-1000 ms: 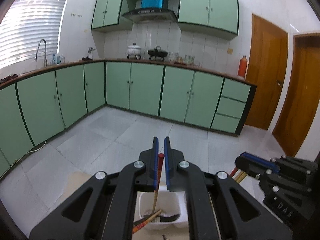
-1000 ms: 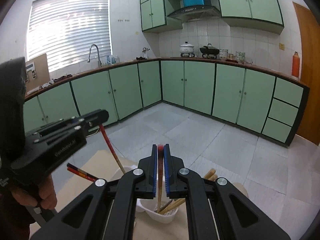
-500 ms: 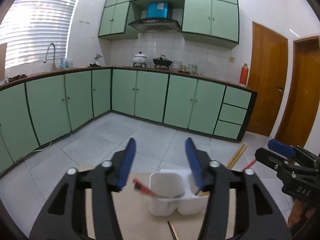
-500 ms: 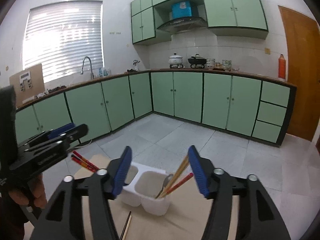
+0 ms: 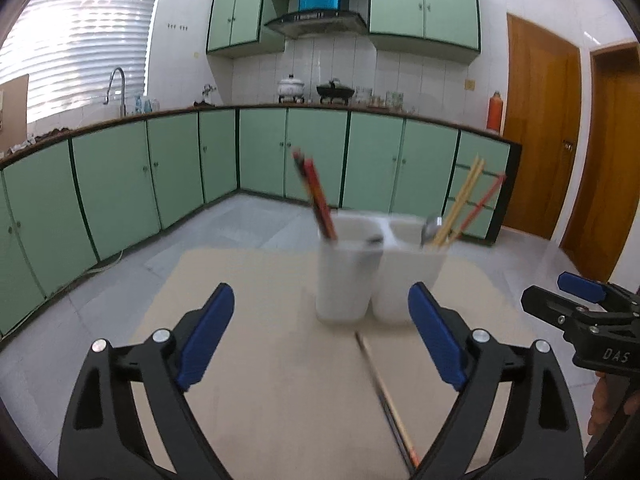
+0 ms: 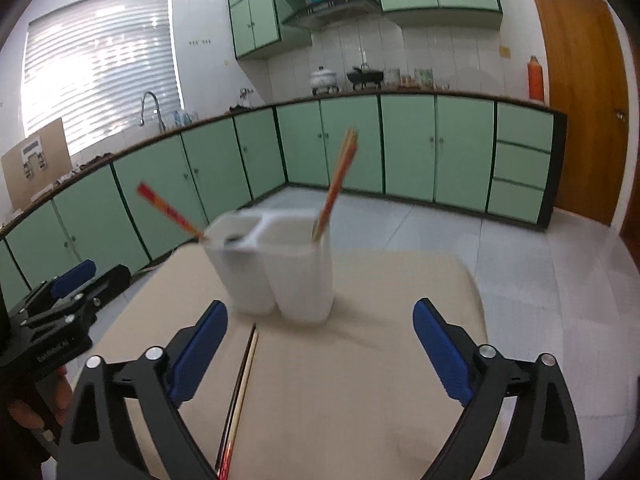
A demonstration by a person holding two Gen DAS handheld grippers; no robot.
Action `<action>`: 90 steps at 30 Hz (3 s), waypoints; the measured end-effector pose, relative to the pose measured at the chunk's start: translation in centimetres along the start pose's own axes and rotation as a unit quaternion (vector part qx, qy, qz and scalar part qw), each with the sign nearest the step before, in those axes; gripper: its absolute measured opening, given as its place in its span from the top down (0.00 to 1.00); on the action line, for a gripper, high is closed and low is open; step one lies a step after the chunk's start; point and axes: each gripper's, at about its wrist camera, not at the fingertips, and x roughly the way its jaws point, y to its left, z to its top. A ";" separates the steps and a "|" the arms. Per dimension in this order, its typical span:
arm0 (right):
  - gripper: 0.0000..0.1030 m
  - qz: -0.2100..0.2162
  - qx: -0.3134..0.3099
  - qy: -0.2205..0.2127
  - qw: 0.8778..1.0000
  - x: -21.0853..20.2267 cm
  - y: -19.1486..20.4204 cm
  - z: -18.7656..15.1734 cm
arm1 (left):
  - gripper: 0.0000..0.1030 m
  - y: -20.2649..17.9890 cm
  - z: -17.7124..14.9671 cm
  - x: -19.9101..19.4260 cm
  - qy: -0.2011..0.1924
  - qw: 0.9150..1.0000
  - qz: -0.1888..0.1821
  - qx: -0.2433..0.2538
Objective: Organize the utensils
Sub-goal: 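Move both open tools back down to the last two chopsticks, then close the right tool on the red-patterned wooden chopstick, then position the left tool over the black chopstick and close on it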
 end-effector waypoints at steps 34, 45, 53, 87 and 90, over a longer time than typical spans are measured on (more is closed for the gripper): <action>0.19 0.004 -0.015 0.064 0.998 -1.2 3.0 -11.9 | 0.12 1.0 -10.0 -2.8 0.073 0.997 0.021 -0.007; 0.43 0.012 -0.019 0.073 0.997 -2.4 4.2 -13.2 | 0.12 0.6 -11.0 -4.2 0.079 0.997 0.019 -0.012; 0.62 0.033 -0.039 0.093 0.994 -2.4 5.7 -14.5 | 0.12 1.1 -12.0 -4.7 0.088 0.996 0.026 -0.017; 0.94 0.006 -0.034 0.117 0.993 -2.4 4.4 -15.2 | 0.12 -0.5 -11.8 -3.9 0.102 0.995 0.008 -0.006; 0.94 -0.004 -0.019 0.111 0.994 -2.8 3.1 -15.0 | 0.12 -1.2 -11.8 -3.6 0.107 0.994 0.001 -0.004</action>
